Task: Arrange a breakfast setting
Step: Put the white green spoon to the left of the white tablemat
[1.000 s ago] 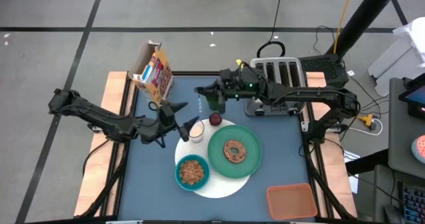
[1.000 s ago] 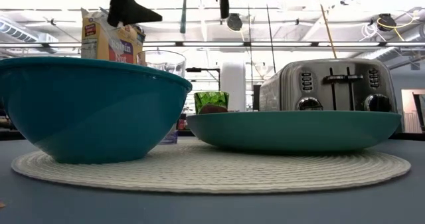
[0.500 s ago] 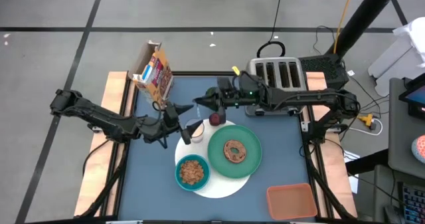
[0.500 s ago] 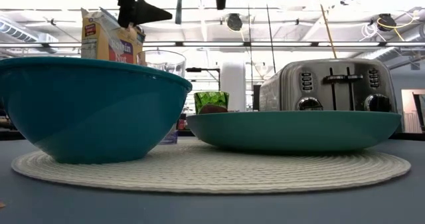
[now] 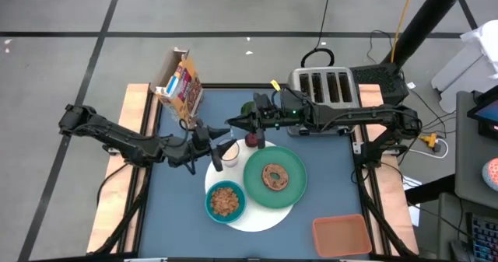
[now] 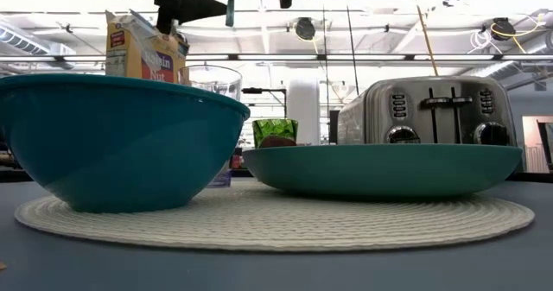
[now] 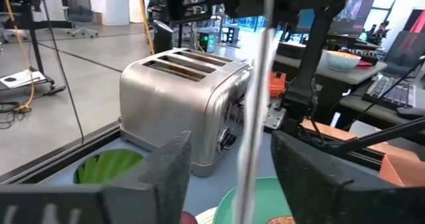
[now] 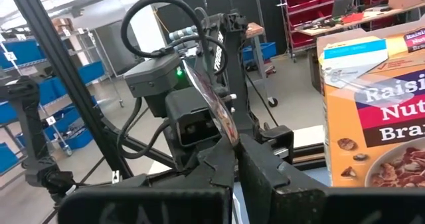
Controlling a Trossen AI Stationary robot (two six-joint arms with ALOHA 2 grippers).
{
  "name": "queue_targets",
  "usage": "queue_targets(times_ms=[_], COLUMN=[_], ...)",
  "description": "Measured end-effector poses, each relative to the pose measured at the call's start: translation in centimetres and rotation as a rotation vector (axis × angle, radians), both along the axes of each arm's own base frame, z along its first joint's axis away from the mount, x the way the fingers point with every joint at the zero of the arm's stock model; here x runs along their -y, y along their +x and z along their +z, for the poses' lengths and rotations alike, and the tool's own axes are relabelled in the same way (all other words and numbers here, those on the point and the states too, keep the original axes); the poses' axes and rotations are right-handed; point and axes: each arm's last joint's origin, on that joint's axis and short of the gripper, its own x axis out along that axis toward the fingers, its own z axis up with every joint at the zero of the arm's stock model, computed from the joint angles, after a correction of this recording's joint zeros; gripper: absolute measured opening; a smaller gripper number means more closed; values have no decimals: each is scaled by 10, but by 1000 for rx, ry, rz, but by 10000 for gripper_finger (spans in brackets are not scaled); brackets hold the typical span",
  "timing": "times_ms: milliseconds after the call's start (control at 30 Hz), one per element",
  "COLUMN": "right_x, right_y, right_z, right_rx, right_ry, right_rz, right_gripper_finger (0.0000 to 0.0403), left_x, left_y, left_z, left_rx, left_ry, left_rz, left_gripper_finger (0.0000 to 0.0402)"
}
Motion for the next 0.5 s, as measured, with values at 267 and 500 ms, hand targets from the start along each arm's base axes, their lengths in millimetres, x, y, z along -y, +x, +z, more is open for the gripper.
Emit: queue_targets(times_ms=[267, 500], right_x=[0, 0], right_y=[2, 2], right_z=[-2, -2], right_rx=[0, -1], right_ry=[2, 3], right_rz=[-1, -1], right_gripper_finger=[8, 8], left_x=[1, 1], left_y=[0, 0], left_z=[1, 1], left_rx=[6, 6], left_ry=[16, 15], left_rz=[-28, -28], left_gripper_finger=[136, 75])
